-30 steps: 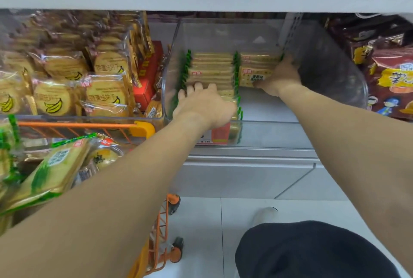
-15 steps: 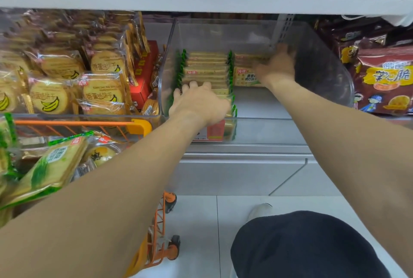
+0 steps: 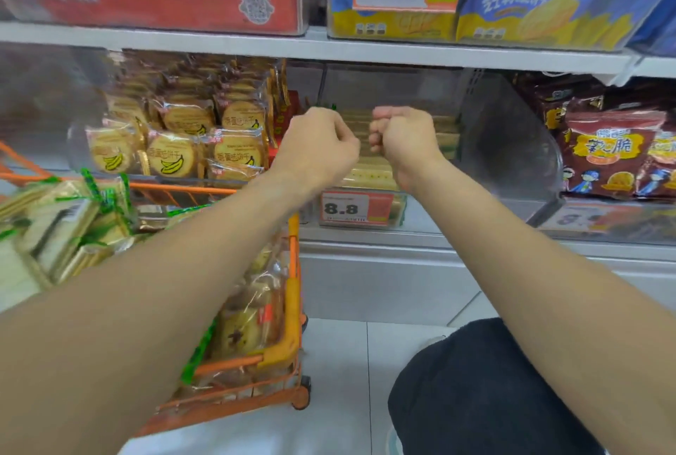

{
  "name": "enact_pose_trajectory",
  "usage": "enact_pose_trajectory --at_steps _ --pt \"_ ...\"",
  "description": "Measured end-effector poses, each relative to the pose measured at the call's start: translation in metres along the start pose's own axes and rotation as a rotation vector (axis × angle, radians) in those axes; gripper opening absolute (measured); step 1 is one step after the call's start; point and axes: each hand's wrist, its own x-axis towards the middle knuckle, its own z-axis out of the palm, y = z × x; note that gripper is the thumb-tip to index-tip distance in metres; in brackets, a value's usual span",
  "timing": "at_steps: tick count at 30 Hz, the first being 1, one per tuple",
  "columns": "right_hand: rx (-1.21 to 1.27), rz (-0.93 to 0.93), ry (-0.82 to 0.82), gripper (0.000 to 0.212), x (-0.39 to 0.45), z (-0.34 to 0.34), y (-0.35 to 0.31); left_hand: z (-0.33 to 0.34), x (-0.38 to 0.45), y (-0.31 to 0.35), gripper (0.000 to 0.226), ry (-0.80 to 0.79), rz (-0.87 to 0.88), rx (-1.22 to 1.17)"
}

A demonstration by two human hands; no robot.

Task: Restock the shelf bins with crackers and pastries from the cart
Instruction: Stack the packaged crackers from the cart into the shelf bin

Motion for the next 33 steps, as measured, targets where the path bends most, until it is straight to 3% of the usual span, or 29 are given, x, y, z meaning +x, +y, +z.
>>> enact_pose_trajectory --at_steps 5,11,15,18,20,24,28,33 --pt "0.099 -0.041 -0.156 0.030 -0.058 0.061 -0.016 -0.094 -0.036 -0.013 0.019 0.030 -0.015 0.047" --pt "-0.102 -0.224 -0.518 0.010 -0.119 0.141 -0.026 -0.188 -0.074 -0.081 0.018 0.257 -0.131 0.331" --pt "-0.266 -0.476 -0.681 0.023 -0.148 0.190 -0.019 -0.223 -0.092 -0.127 0.030 0.062 -0.317 0.529" --pt "-0.498 -0.594 -0.775 0.015 -0.151 0.212 -0.015 -0.228 -0.107 -0.147 0.058 -0.116 -0.424 0.560" --pt "-0.711 -0.661 -0.792 0.029 -0.146 0.220 -0.011 -0.222 -0.115 -0.159 0.061 -0.191 -0.487 0.593" --pt "-0.927 -0.579 -0.794 0.051 -0.140 0.232 -0.011 -0.210 -0.117 -0.167 0.073 -0.301 -0.558 0.671" --pt "-1.110 -0.433 -0.838 0.065 -0.140 0.244 -0.026 -0.209 -0.112 -0.169 0.072 -0.282 -0.560 0.649" --pt "-0.896 -0.284 -0.792 0.053 -0.140 0.250 -0.032 -0.212 -0.117 -0.167 0.062 -0.182 -0.567 0.523"
